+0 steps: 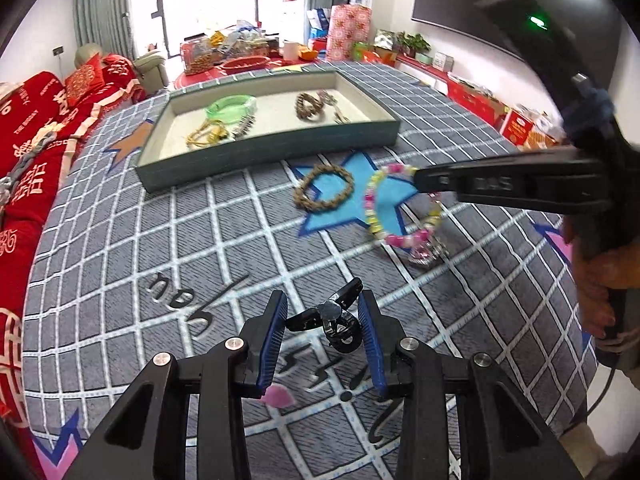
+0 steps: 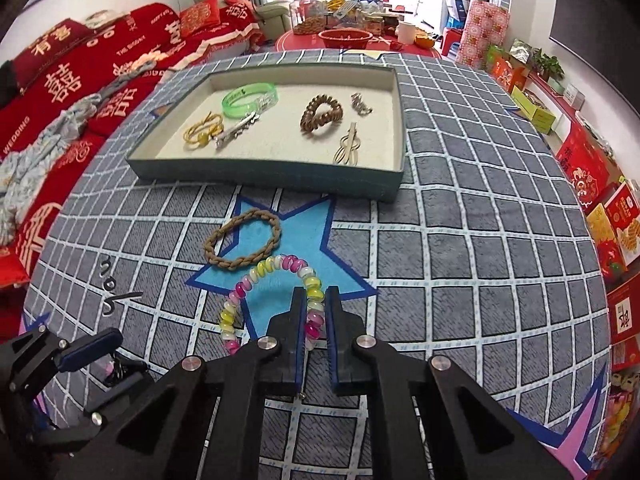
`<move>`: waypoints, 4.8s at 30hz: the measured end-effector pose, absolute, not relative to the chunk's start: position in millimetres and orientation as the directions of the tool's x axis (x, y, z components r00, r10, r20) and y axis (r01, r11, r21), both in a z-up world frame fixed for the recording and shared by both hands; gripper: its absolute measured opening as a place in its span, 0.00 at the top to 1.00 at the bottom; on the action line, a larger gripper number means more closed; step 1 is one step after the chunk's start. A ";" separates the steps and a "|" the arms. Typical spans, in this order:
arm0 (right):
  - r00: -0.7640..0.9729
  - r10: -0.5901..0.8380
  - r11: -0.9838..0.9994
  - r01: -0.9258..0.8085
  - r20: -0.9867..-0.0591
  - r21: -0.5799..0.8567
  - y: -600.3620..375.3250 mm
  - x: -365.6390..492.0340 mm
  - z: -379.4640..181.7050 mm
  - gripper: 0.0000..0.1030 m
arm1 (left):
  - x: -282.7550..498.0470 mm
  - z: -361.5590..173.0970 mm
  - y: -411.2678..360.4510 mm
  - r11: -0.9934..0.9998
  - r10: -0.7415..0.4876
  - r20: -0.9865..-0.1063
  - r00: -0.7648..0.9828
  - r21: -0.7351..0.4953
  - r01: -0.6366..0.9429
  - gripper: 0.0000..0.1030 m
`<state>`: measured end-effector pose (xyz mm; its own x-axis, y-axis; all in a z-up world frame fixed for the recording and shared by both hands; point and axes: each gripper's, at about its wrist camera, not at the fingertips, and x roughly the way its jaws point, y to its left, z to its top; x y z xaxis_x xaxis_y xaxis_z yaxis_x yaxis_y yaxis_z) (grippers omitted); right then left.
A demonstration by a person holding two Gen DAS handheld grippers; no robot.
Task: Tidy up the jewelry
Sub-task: 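Grasp the black claw clip with the left tool while the right tool grasps the beaded bracelet, then lower the claw clip and beaded bracelet into the tray and open both tools, then move both tools back to the braided bracelet and pink heart charm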
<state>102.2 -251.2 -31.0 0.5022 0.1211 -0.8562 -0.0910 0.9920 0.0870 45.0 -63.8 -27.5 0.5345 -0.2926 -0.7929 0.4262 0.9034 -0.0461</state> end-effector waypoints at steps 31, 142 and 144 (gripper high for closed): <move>0.564 0.187 0.981 -0.065 -0.805 0.182 -271.1 114.2 6.1 0.91 | 104.7 -4.9 -30.8 0.954 -0.207 -0.776 0.596 -0.025 0.299 0.52; 0.609 0.298 0.929 -0.007 -0.735 0.371 -271.5 247.9 6.1 0.00 | 245.1 2.4 -41.3 0.985 -0.007 -0.733 0.680 0.114 0.133 0.00; 0.614 0.304 0.925 -0.006 -0.729 0.381 -271.8 242.0 9.9 0.00 | 236.5 3.6 -39.4 0.984 -0.008 -0.733 0.680 0.116 0.138 0.00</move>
<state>242.0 -271.8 9.9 0.6138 0.3042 -0.7285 -0.0058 0.9245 0.3811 236.5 -39.4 3.6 0.6802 -0.0085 -0.7330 0.1377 0.9836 0.1165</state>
